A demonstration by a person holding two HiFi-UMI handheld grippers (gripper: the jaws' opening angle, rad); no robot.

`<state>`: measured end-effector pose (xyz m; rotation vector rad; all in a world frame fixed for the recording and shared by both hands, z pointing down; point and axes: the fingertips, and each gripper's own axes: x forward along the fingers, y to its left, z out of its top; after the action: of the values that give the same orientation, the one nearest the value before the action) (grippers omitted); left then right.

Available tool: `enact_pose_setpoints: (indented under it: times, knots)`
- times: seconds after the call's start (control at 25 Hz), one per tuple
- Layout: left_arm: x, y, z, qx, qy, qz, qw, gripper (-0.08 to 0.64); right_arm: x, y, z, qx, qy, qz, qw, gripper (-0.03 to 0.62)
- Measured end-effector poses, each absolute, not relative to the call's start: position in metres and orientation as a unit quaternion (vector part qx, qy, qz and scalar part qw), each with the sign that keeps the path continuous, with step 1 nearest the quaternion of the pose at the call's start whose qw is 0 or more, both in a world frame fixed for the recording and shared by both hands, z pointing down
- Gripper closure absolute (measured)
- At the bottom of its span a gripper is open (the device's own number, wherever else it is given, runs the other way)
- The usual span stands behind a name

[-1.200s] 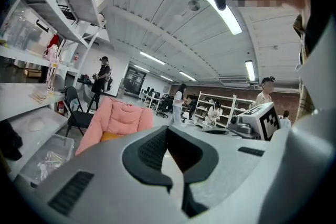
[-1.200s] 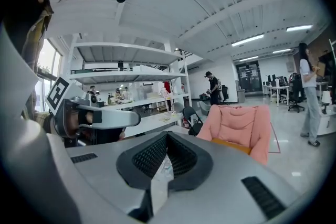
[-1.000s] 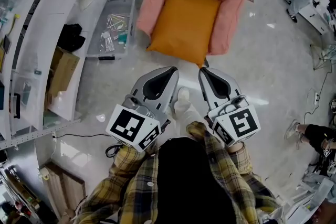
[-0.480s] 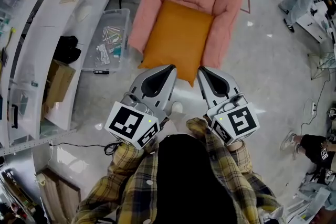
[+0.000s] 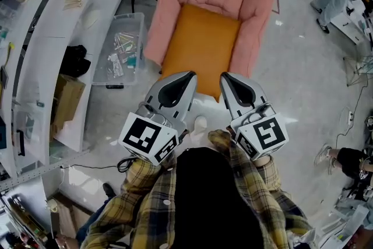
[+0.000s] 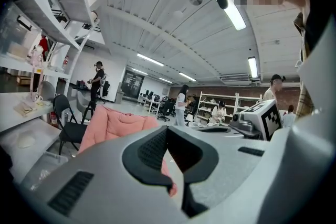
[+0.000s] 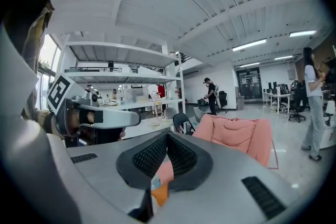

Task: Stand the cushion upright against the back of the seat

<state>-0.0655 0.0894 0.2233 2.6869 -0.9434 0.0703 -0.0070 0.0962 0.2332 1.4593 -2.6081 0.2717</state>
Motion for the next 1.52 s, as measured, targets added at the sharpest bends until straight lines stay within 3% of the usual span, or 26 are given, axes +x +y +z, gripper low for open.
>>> enact_pose_setpoints:
  times: [0.72, 1.52]
  knots:
    - [-0.107, -0.051, 0.247, 0.968, -0.191, 0.076, 0.141, 0.557, -0.049, -0.026, 0.252, 0.613, -0.779, 0.106, 0.085, 0.574]
    - [-0.084, -0.066, 0.350, 0.945, -0.172, 0.198, 0.196, 0.555, 0.017, -0.025, 0.355, 0.659, -0.715, 0.194, 0.131, 0.571]
